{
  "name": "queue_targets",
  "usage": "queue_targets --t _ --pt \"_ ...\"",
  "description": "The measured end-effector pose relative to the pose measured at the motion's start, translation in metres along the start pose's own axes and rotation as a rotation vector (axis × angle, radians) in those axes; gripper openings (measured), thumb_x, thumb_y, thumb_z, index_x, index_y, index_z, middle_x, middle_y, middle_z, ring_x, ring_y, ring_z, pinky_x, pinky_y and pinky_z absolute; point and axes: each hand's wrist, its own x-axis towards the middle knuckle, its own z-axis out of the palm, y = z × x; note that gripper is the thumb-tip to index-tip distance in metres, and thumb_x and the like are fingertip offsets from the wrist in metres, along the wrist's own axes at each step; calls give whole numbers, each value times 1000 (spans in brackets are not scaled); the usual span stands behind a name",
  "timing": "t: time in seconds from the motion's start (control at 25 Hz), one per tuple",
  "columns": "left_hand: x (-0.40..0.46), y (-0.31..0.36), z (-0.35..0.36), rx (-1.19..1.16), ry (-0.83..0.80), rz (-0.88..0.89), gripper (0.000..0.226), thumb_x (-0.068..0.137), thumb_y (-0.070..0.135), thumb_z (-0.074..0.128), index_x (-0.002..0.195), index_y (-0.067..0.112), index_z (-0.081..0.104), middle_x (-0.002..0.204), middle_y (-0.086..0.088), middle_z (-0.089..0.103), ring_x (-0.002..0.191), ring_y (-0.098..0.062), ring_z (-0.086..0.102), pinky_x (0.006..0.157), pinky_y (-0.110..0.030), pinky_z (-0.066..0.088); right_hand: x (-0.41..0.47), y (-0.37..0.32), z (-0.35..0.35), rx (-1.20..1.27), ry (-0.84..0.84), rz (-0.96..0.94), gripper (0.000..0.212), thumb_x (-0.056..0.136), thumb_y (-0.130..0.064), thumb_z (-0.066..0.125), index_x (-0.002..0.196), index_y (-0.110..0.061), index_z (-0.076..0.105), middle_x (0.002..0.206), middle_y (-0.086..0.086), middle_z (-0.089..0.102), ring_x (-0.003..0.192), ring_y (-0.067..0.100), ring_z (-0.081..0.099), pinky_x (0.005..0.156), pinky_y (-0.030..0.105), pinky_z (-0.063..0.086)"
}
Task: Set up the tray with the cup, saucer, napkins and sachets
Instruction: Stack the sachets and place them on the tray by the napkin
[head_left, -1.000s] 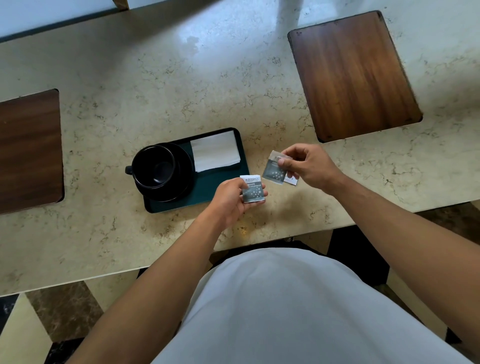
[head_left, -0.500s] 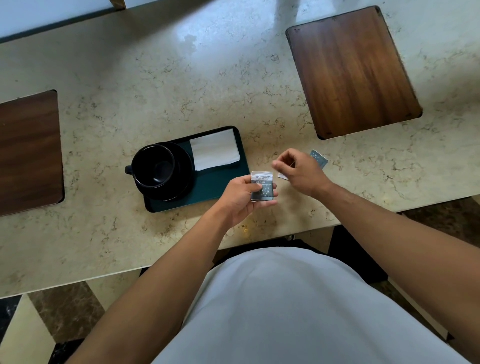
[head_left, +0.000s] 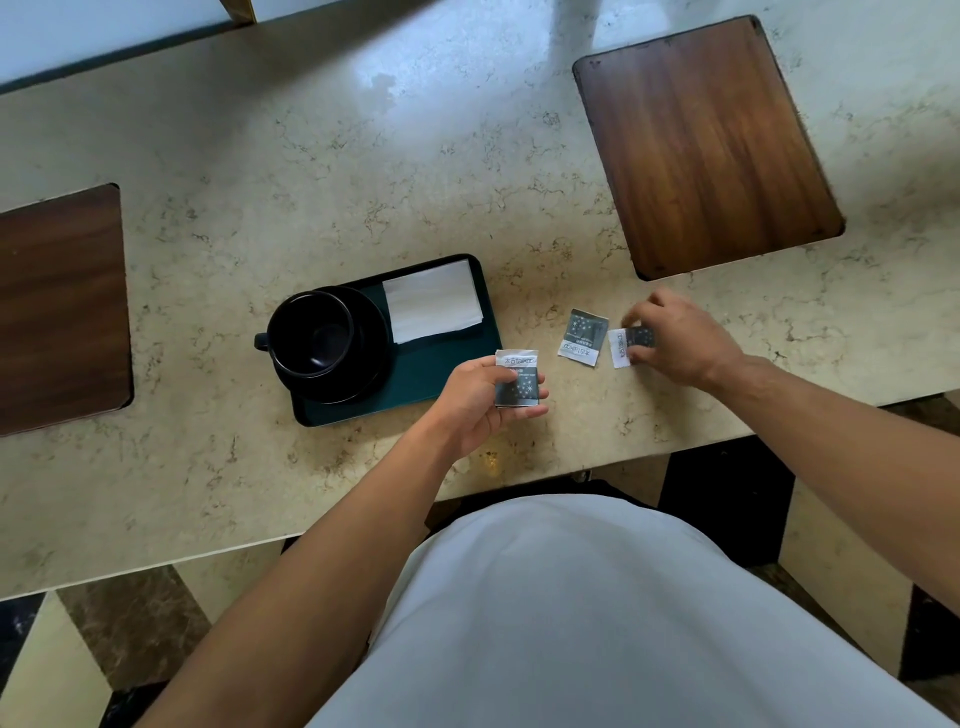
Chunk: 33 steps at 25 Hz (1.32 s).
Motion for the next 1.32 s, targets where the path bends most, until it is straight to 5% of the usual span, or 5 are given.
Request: queue_targets --t 0.24,0.44,0.96,1.12,1.32 --pt "2 1 2 -15 6 -8 23 102 -2 42 114 5 61 109 -23 73 101 -35 75 82 -49 63 0 -11 -12 400 -116 73 11 92 -30 75 95 -19 75 85 -2 76 67 10 70 52 17 47" --pt "4 3 8 19 -8 9 38 95 -8 38 126 -2 59 119 -26 69 106 -38 72 91 -49 60 -8 -66 -11 869 -134 125 20 90 -26 78 92 -7 70 80 2 79 63 26 76 41 25 52" --pt "1 -1 5 -68 -1 7 27 105 -1 42 125 -1 59 118 -25 69 102 -37 74 77 -47 63 -19 -101 25 672 -109 120 37 97 -42 66 76 -11 67 72 -4 72 53 0 63 55 23 47" --pt "-2 0 3 -94 40 -17 23 104 -2 40 116 0 60 103 -25 75 99 -39 75 75 -49 63 -3 -79 21 375 128 79 12 98 -19 63 105 -14 71 104 6 67 90 17 62 75 29 51" --pt "-5 1 -2 -96 68 -16 25 104 -1 39 121 -1 57 112 -28 71 101 -39 74 83 -51 63 8 -63 21 -143 -13 -201 57 86 2 68 135 -27 62 149 6 46 138 29 33 105 49 47"
